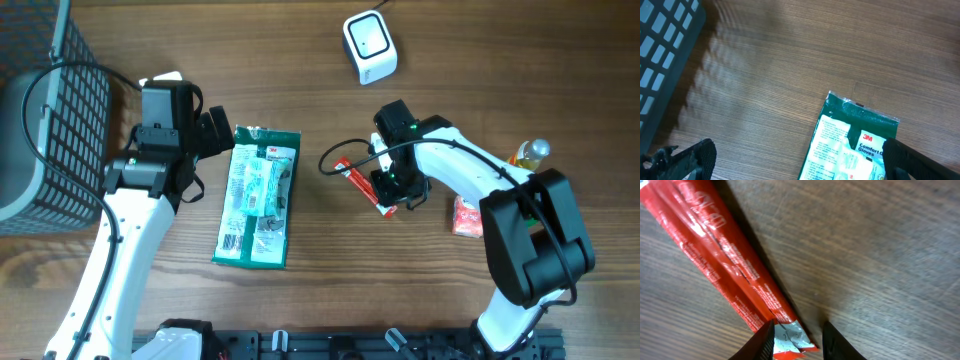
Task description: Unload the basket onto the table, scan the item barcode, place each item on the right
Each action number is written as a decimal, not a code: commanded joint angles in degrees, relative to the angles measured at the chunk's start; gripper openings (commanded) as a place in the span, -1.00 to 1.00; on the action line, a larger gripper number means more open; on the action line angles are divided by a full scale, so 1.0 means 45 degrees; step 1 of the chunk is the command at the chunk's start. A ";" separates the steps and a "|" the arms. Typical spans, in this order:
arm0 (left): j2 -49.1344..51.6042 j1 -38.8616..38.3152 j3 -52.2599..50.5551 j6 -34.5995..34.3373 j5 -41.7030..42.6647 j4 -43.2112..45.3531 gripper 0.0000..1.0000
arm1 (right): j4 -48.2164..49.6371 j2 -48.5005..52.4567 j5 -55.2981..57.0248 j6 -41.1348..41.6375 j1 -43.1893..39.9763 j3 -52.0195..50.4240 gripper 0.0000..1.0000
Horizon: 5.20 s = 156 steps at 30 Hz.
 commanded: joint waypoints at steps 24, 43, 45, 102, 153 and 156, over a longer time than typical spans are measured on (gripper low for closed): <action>-0.0034 0.0053 0.0146 -0.0199 -0.0073 0.0039 1.00 | 0.0039 -0.0262 -0.0991 0.1617 0.0034 -0.0277 -0.27; -0.0034 0.0053 0.0146 -0.0199 -0.0073 0.0039 1.00 | 0.1122 -0.0257 0.1404 0.3555 0.1661 -0.0758 -0.75; -0.0034 0.0053 0.0146 -0.0199 -0.0073 0.0039 1.00 | 0.1122 -0.0262 0.1719 0.3536 0.1676 -0.0753 -0.89; -0.0034 0.0053 0.0146 -0.0199 -0.0073 0.0039 1.00 | 0.2584 -0.3929 0.0690 -0.0457 0.1637 0.0311 1.00; -0.0034 0.0053 0.0146 -0.0199 -0.0073 0.0039 1.00 | 0.3308 -0.1078 -0.0131 -0.0831 0.1855 -0.1394 0.07; -0.0034 0.0053 0.0146 -0.0199 -0.0073 0.0039 1.00 | 0.3317 -0.1093 -0.0121 -0.0831 0.1851 -0.1394 0.28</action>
